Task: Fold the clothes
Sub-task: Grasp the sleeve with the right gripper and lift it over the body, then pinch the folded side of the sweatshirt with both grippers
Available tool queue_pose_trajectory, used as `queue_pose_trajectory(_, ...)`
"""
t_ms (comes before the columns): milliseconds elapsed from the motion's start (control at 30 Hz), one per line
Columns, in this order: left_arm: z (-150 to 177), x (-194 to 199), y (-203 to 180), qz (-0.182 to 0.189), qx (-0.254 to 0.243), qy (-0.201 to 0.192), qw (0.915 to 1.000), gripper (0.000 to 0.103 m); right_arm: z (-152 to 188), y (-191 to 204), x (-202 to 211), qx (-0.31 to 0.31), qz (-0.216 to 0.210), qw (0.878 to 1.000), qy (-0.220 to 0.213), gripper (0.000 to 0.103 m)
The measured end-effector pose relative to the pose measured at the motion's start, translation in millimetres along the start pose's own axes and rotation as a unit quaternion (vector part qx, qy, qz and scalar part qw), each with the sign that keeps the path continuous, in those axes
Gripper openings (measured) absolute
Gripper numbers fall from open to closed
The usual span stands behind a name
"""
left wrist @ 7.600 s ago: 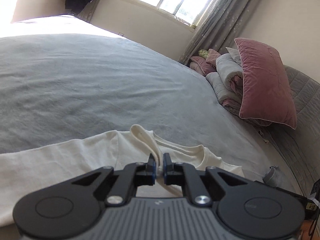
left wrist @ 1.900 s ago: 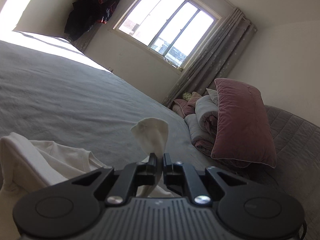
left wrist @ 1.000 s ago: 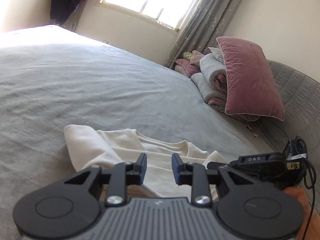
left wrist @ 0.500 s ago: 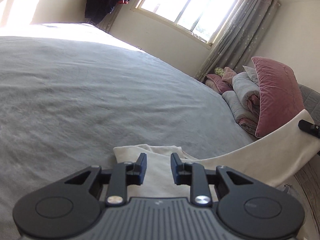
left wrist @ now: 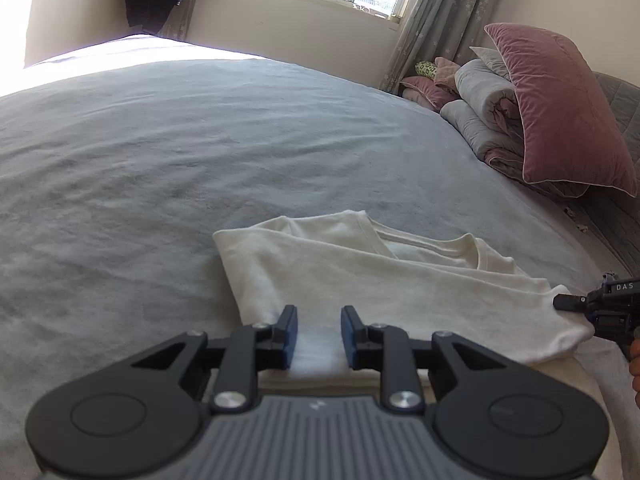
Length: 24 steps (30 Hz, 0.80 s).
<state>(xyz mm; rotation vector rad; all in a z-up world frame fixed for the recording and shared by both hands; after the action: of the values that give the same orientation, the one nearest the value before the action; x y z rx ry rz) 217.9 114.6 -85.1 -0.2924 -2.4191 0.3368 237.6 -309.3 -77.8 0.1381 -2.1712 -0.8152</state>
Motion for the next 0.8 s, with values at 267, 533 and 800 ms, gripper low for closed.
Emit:
queue_pose_trajectory(267,-12,0,19,-0.040,0.043,-0.008,0.9983,0.034,-3,-3,14,0.024,-0.001,1.000,-0.019,0.015)
queue_pose_trajectory(533,-20,-9,27,-0.010,0.109,-0.039,0.9932,0.009,8,20,-3,0.105,0.051,0.992,-0.039,0.007)
queue_pose_trajectory(800,-9,-9,8,-0.075,0.033,-0.057,0.9950,0.024,18,25,-17,0.181,0.113,0.976,-0.042,0.014)
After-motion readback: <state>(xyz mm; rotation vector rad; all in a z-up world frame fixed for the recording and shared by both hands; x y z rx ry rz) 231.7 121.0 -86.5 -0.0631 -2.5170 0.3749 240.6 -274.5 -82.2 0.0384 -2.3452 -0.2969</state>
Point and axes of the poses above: each gripper's, at about its wrist camera, not at the fingertips, and x roughly against the way its jaws point, y to its left, z to its underside, the point moved 2 cm from there along -x, roughly the way its jaws point, and after that the axes turned 6 degrees about z, right-handed, at the moved point
